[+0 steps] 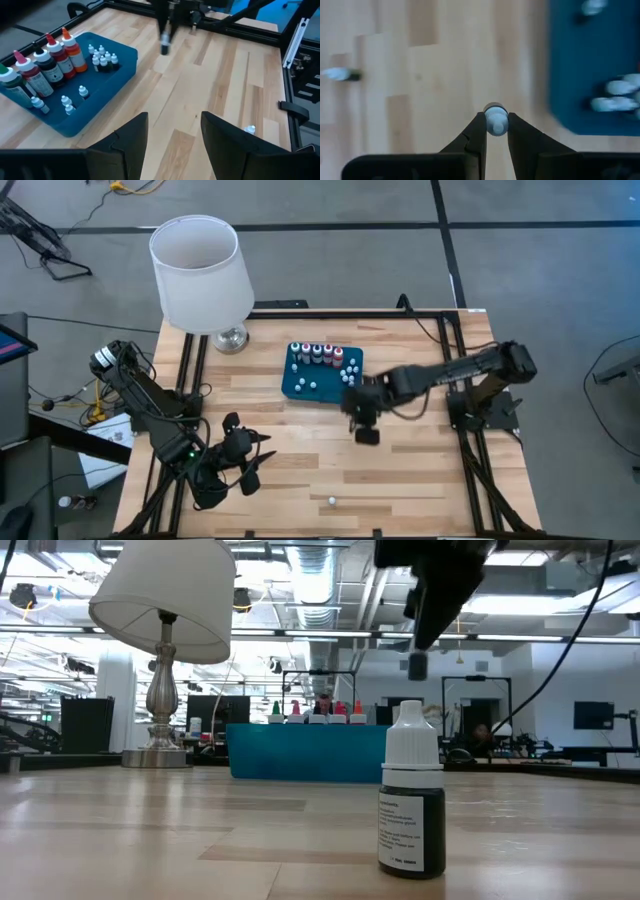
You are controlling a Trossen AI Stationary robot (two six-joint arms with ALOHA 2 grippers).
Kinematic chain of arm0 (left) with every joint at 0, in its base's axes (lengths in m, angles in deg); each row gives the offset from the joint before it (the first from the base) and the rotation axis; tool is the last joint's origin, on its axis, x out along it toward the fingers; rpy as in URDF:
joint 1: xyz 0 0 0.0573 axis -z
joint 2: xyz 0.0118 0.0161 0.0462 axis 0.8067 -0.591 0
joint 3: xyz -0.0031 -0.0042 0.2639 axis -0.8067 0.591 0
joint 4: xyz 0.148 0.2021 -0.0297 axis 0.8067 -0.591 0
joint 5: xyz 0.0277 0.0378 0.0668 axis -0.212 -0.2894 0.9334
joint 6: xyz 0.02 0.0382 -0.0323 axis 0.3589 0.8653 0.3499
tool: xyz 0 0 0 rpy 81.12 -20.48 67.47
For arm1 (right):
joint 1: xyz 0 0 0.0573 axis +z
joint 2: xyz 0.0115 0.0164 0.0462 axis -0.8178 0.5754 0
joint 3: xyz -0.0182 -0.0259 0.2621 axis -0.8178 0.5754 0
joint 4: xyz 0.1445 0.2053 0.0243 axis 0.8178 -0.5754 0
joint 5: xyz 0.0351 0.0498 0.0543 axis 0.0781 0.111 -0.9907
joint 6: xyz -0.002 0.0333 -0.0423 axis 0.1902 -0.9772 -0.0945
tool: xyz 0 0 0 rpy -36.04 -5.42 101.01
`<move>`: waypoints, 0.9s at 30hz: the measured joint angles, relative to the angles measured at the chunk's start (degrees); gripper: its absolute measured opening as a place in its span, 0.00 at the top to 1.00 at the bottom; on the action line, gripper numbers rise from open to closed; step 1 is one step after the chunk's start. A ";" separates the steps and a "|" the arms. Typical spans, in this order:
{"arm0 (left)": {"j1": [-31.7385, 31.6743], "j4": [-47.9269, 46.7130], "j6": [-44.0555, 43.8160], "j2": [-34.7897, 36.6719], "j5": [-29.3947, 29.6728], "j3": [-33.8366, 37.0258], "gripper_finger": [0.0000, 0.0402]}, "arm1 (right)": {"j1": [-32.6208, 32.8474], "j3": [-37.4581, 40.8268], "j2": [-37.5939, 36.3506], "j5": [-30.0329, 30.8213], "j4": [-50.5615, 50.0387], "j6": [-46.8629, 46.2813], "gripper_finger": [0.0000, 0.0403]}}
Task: Pick & Place food coloring
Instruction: Put the small black food coloring bottle into the bin
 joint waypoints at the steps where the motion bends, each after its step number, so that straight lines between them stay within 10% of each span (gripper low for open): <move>1: -0.03 0.02 -0.02 0.00 0.11 0.02 0.56 | -1.56 0.00 -0.13 0.00 -0.38 0.94 0.87; 27: -6.60 -2.26 -0.03 0.00 -0.09 0.01 0.56 | -33.76 0.57 0.01 -0.11 3.31 19.31 0.87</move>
